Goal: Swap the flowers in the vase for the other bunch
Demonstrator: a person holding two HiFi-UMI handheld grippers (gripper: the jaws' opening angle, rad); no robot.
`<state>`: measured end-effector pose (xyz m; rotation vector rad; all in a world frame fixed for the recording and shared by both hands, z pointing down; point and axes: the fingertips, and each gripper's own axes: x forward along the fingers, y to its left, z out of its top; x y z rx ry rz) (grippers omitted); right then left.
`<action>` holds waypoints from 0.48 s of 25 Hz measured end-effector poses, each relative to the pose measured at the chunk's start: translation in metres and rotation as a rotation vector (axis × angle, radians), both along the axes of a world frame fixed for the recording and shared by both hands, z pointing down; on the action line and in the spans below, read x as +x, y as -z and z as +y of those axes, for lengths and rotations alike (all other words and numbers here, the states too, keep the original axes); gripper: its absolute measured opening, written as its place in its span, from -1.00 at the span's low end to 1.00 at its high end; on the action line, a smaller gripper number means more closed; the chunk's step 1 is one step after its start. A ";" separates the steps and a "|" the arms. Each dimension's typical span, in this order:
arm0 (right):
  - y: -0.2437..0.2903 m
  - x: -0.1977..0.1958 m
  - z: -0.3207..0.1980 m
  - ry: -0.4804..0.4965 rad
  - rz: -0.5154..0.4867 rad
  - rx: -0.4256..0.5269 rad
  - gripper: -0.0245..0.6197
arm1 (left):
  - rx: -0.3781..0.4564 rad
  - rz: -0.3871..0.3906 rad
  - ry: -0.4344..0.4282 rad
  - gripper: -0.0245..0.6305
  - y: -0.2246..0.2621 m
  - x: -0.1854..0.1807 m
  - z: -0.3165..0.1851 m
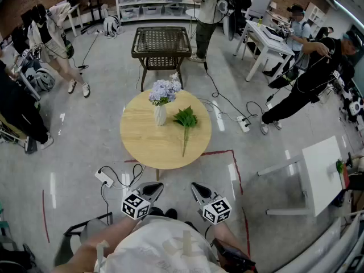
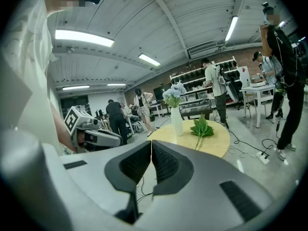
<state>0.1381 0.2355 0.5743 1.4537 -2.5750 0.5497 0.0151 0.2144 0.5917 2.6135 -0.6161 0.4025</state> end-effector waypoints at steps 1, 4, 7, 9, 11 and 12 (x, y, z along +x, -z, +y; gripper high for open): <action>0.003 0.000 0.001 -0.006 0.000 0.002 -0.90 | 0.005 0.004 0.000 -0.89 0.004 -0.001 -0.001; 0.009 -0.005 0.002 -0.015 -0.003 0.009 -0.90 | 0.020 0.014 0.006 -0.89 0.015 -0.007 -0.004; 0.011 -0.012 0.000 -0.013 -0.002 0.016 -0.90 | 0.027 0.014 0.012 -0.89 0.017 -0.016 -0.003; 0.012 -0.015 -0.002 -0.013 -0.005 0.015 -0.90 | 0.024 0.009 0.010 -0.89 0.017 -0.022 0.001; 0.013 -0.020 -0.004 -0.008 -0.009 0.019 -0.90 | 0.024 0.001 0.014 -0.89 0.016 -0.030 0.003; 0.014 -0.023 -0.004 -0.005 -0.009 0.022 -0.90 | 0.023 0.000 0.021 -0.89 0.016 -0.033 0.003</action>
